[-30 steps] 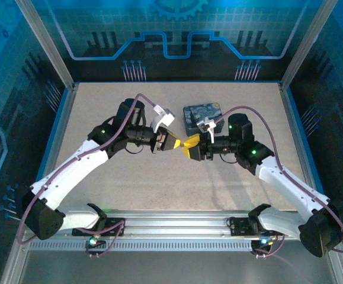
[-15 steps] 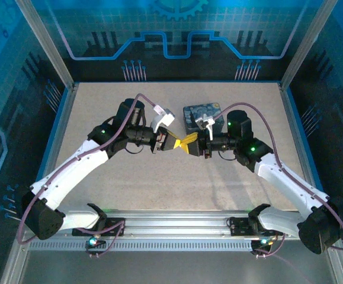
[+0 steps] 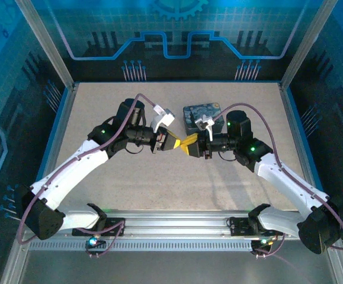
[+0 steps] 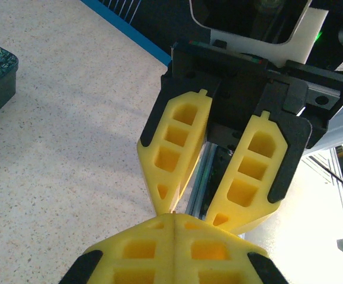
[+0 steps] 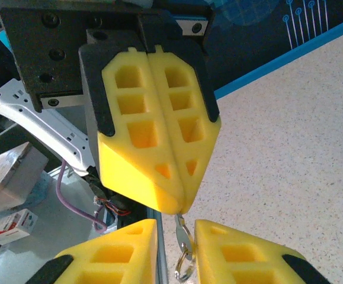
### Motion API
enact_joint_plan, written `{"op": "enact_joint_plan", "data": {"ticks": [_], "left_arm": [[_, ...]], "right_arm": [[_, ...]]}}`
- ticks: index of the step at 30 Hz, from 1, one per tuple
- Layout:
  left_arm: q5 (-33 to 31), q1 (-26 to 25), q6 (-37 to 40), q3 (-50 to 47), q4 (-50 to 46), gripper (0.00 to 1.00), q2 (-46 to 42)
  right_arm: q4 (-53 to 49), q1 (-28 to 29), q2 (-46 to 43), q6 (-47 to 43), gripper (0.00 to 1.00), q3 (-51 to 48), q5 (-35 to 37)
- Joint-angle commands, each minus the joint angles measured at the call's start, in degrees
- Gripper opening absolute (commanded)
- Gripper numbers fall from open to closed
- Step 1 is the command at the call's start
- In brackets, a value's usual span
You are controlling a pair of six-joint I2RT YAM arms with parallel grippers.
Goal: Unlock the padlock with the key
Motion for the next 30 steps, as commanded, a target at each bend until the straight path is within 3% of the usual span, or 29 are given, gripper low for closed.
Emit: {"op": "enact_joint_plan", "data": {"ticks": [1,19,23,30], "left_arm": [[0.6,0.5,1.6,0.6,0.2,0.00,-0.1],[1.3,0.6,1.6,0.6,0.3,0.00,-0.1],[0.9,0.8,1.0,0.8,0.9,0.10,-0.3],[-4.2,4.1,-5.8,0.0,5.3,0.68,-0.9]], "right_arm": [[-2.6,0.6,-0.3,-1.9,0.23,0.4,-1.1],[-1.6,0.9,0.1,-0.7,0.00,1.8,-0.9],[-3.5,0.9,-0.3,-1.0,0.00,1.9,1.3],[-13.1,-0.1,-2.7,-2.4,0.00,1.4,11.1]]}}
